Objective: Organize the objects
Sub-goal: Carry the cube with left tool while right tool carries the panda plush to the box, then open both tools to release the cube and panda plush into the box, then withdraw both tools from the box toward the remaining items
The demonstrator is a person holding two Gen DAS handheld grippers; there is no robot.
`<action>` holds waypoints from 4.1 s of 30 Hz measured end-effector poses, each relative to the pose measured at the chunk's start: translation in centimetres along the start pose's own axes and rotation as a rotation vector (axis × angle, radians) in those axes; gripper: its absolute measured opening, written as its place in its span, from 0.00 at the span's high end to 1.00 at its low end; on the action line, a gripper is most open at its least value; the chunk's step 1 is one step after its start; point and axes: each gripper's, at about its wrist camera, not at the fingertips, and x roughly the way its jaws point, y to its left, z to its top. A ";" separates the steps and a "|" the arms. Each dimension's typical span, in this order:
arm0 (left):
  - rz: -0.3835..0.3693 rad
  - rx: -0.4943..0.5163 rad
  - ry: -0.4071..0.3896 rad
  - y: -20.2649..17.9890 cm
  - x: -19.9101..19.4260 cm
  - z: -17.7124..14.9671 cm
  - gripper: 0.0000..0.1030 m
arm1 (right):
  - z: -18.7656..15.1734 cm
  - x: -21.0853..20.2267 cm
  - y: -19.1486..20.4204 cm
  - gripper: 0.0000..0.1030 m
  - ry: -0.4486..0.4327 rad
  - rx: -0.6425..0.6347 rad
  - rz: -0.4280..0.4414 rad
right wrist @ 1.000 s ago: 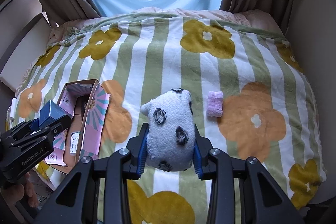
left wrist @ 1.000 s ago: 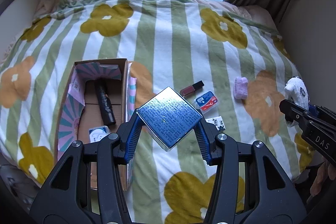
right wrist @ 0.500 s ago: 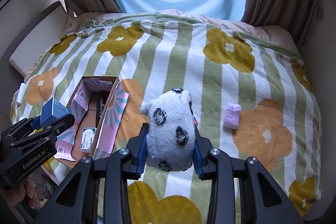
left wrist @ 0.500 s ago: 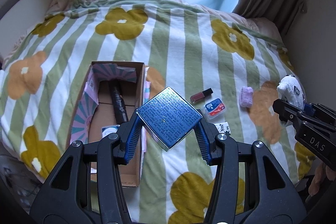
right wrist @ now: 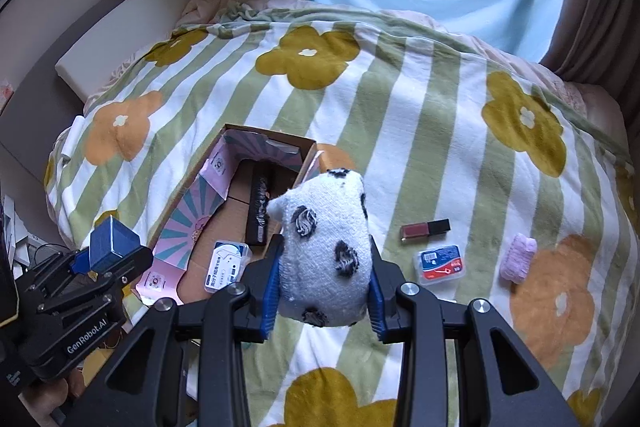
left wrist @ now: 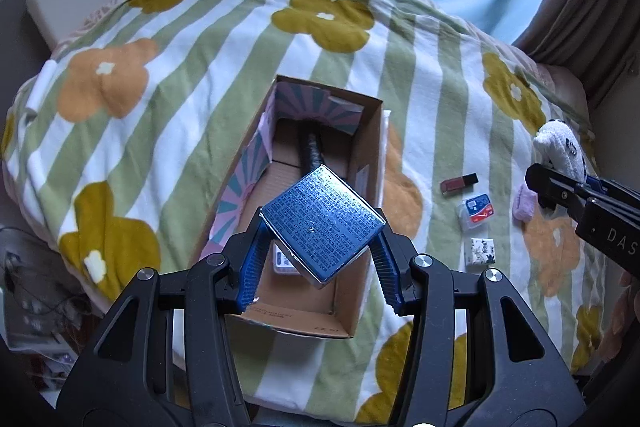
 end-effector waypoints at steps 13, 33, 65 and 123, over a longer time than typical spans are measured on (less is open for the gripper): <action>0.009 -0.079 0.138 5.4 8.1 -2.0 0.56 | 4.1 11.5 5.8 0.67 0.127 -0.106 0.049; 0.006 0.017 0.204 6.2 15.2 -3.2 0.56 | 4.7 23.7 11.3 0.67 0.312 -0.145 0.152; -0.079 0.049 0.131 4.4 10.5 -3.2 0.01 | 5.5 19.0 9.0 0.07 0.251 -0.130 0.134; -0.129 0.388 -0.028 -14.1 -1.1 -0.6 0.01 | -10.6 -8.6 -12.0 0.01 -0.057 0.205 -0.159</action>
